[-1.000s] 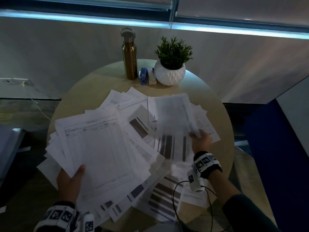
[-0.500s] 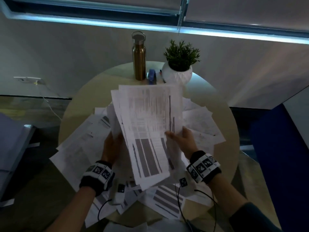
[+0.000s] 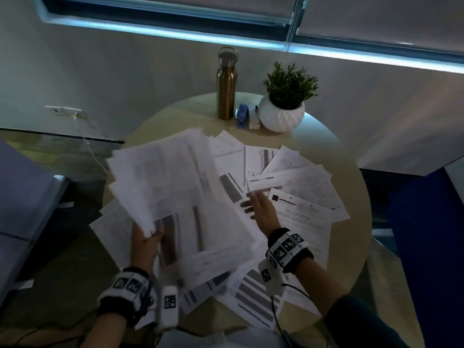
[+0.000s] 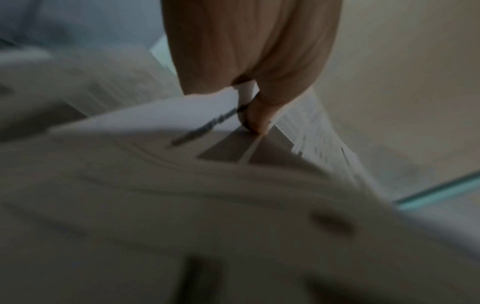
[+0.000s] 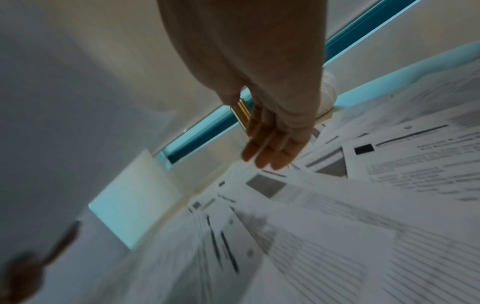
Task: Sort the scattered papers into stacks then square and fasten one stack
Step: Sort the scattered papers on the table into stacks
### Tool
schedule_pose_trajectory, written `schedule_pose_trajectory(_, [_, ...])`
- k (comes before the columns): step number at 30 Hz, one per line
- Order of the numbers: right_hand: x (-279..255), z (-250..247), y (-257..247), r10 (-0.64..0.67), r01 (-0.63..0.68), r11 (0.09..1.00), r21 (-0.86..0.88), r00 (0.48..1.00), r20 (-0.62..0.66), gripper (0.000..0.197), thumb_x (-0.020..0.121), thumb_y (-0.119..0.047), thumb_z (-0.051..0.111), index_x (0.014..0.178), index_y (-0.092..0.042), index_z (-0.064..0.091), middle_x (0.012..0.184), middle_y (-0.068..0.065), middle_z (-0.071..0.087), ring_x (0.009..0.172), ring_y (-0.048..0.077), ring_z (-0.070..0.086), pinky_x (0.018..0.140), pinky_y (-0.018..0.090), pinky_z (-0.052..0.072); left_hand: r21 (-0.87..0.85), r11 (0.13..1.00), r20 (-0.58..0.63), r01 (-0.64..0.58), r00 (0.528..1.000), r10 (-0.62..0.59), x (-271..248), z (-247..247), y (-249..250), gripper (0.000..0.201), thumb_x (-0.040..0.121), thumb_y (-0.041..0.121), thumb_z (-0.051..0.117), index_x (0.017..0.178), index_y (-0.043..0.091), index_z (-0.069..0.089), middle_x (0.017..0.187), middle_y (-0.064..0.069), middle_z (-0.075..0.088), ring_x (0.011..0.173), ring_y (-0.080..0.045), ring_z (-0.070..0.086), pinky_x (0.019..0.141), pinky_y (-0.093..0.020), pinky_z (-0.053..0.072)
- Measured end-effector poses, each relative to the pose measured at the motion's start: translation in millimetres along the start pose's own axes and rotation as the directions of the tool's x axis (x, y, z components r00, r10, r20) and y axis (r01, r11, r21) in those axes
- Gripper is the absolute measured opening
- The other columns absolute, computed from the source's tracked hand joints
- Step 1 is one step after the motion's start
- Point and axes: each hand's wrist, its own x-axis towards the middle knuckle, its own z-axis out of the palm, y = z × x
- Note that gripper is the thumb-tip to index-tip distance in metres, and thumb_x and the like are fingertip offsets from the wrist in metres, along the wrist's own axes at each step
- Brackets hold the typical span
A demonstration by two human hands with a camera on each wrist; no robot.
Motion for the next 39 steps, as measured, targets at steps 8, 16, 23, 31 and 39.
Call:
schedule_pose_trajectory(8, [3,53,37,0.205,-0.066,0.583,-0.810,0.976,0.068,0.128,0.048,-0.058,0.083,0.144,-0.011,0.012,0.147,0.011,0.024,0.136,0.032,0.025,0.108,0.056,0.029,-0.031,0.953,-0.179,0.300,0.937,-0.301,-16,-96,-63,0.054,0.093,0.027,0.046,0.138,0.001,0.035,0.141,-0.025,0.042,0.128,-0.044,0.043,0.107,-0.054,0.036])
schedule_pose_trajectory(16, [16,75,34,0.280,-0.026,0.627,-0.779,0.940,0.194,0.079,0.056,-0.039,0.087,0.116,-0.010,0.045,0.115,0.010,0.056,0.112,0.029,0.055,0.094,0.040,0.046,-0.277,0.904,-0.289,0.326,0.869,-0.402,-25,-110,-83,0.048,0.087,0.025,0.063,0.129,0.004,0.051,0.126,-0.016,0.057,0.116,-0.036,0.052,0.103,-0.055,0.039])
schedule_pose_trajectory(23, [18,47,31,0.249,-0.087,0.663,-0.743,0.963,0.109,0.051,0.077,-0.034,0.073,0.114,-0.002,0.057,0.122,0.018,0.058,0.111,0.032,0.056,0.091,0.038,0.050,-0.299,0.928,-0.291,0.222,0.905,-0.310,-19,-109,-80,0.016,0.093,0.002,0.046,0.098,0.015,0.053,0.088,0.001,0.054,0.091,-0.023,0.050,0.081,-0.034,0.044])
schedule_pose_trajectory(31, [32,5,36,0.262,-0.206,0.515,-0.832,0.962,-0.076,0.060,0.074,-0.028,0.077,0.127,-0.016,0.052,0.134,0.014,0.041,0.126,0.034,0.039,0.106,0.053,0.035,-0.269,0.929,-0.277,0.253,0.904,-0.326,-5,-100,-85,0.026,0.097,0.015,0.044,0.119,0.007,0.055,0.104,-0.010,0.057,0.105,-0.030,0.052,0.097,-0.045,0.041])
schedule_pose_trajectory(39, [32,-21,29,0.148,-0.144,0.758,-0.636,0.988,-0.047,0.040,0.067,-0.022,0.081,0.099,-0.004,0.066,0.099,0.018,0.066,0.096,0.030,0.062,0.078,0.034,0.050,-0.084,0.971,-0.283,0.224,0.929,-0.239,5,-89,-61,0.047,0.090,0.021,0.058,0.134,0.011,0.045,0.131,-0.011,0.053,0.118,-0.034,0.050,0.106,-0.054,0.037])
